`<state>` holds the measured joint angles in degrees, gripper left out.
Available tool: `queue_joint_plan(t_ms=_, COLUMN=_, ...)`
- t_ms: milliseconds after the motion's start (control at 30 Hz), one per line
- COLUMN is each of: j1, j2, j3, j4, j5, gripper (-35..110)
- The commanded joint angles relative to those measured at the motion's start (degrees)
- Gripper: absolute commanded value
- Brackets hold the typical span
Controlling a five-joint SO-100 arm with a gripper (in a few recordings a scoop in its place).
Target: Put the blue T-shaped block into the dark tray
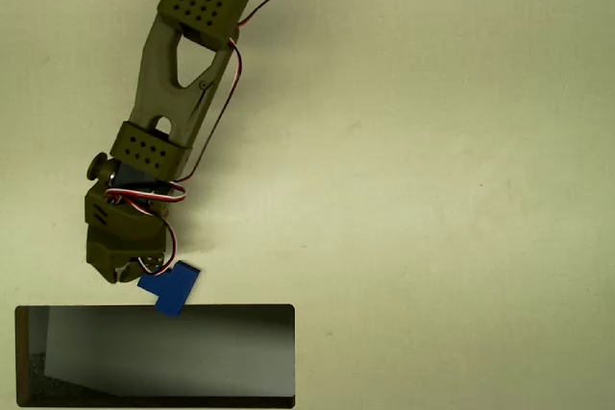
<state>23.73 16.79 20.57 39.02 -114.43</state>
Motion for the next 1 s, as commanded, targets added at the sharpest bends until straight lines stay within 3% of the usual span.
queue_joint_plan(t_ms=0, j1=2.5, j2=10.0, j3=-3.3, j4=6.5, j5=2.2, gripper=0)
queue_joint_plan(t_ms=100, j1=3.2, j2=18.5, j3=-10.8, j4=26.5, j5=6.4, gripper=0)
queue_joint_plan(t_ms=200, j1=1.1, j2=25.5, j3=-7.8, j4=47.9, j5=7.6, gripper=0)
queue_joint_plan(t_ms=300, j1=-3.0, j2=25.3, j3=-3.0, j4=60.6, j5=7.8, gripper=0)
queue_joint_plan(t_ms=467, j1=-8.6, j2=17.9, j3=-2.9, j4=60.6, j5=4.6, gripper=0)
queue_joint_plan(t_ms=967, j1=-4.7, j2=3.1, j3=-11.8, j4=38.7, j5=2.6, gripper=0)
